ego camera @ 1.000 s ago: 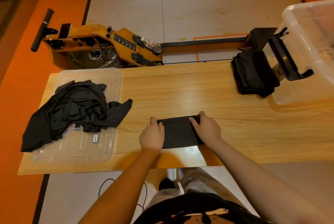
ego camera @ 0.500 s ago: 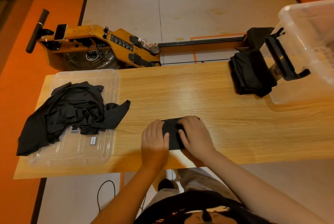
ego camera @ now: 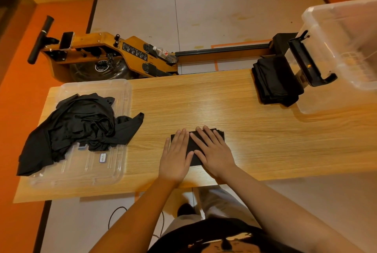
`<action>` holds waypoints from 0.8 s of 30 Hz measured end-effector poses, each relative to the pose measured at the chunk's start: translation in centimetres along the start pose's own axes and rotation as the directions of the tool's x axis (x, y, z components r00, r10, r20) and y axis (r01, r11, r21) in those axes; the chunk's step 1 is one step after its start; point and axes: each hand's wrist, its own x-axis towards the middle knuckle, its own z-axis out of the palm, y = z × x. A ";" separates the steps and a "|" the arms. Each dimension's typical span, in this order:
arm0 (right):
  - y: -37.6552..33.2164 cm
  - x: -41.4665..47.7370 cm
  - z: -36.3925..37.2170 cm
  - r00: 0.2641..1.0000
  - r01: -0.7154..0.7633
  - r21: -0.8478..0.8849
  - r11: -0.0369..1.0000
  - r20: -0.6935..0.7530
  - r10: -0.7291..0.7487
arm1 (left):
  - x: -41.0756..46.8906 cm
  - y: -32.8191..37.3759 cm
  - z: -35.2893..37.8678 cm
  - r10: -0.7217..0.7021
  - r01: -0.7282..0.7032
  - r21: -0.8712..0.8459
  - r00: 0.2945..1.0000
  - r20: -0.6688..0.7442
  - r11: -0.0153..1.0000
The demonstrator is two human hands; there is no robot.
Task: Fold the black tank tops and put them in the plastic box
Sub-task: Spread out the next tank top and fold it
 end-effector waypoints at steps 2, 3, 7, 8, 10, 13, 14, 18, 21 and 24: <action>0.0 -0.3 -0.2 1.000 -0.016 0.004 1.000 0.006 0.016 | -0.2 0.0 -0.1 0.013 -0.012 -0.010 1.000 0.001 1.000; -0.1 -0.4 -0.2 1.000 -0.024 0.007 1.000 0.006 0.024 | -0.3 0.0 -0.1 0.021 -0.021 -0.010 1.000 0.001 1.000; -0.4 -1.7 0.2 0.998 -0.066 0.021 0.998 -0.023 0.067 | -0.7 0.0 -0.3 0.079 -0.079 0.007 0.996 0.032 0.997; -0.5 -2.2 0.4 0.997 -0.076 0.018 0.997 -0.028 0.077 | -0.8 0.0 -0.3 0.101 -0.102 0.017 0.993 0.055 0.995; -0.6 -3.1 0.7 0.996 -0.083 0.014 0.996 -0.038 0.084 | -1.3 0.2 -0.4 0.136 -0.138 0.017 0.987 0.088 0.990; -0.7 -4.7 1.2 0.994 -0.094 0.020 0.995 -0.056 0.095 | -2.3 0.9 -0.4 0.148 -0.154 0.029 0.980 0.132 0.988; -0.8 -5.2 1.3 0.993 -0.104 0.025 0.994 -0.058 0.106 | -2.5 1.2 -0.4 0.151 -0.158 0.032 0.978 0.144 0.987; -0.5 -6.3 1.2 0.986 -0.124 0.034 0.992 -0.110 0.127 | -2.1 2.2 -1.3 0.179 -0.176 -0.028 0.976 0.128 0.984; 0.3 -6.0 0.4 0.973 -0.140 0.039 0.989 -0.179 0.145 | -0.6 2.2 -2.6 0.215 -0.211 -0.074 0.974 0.066 0.975; 1.3 -5.6 -0.4 0.963 -0.184 0.051 0.982 -0.190 0.190 | 0.9 2.0 -3.6 0.243 -0.239 -0.050 0.964 0.108 0.970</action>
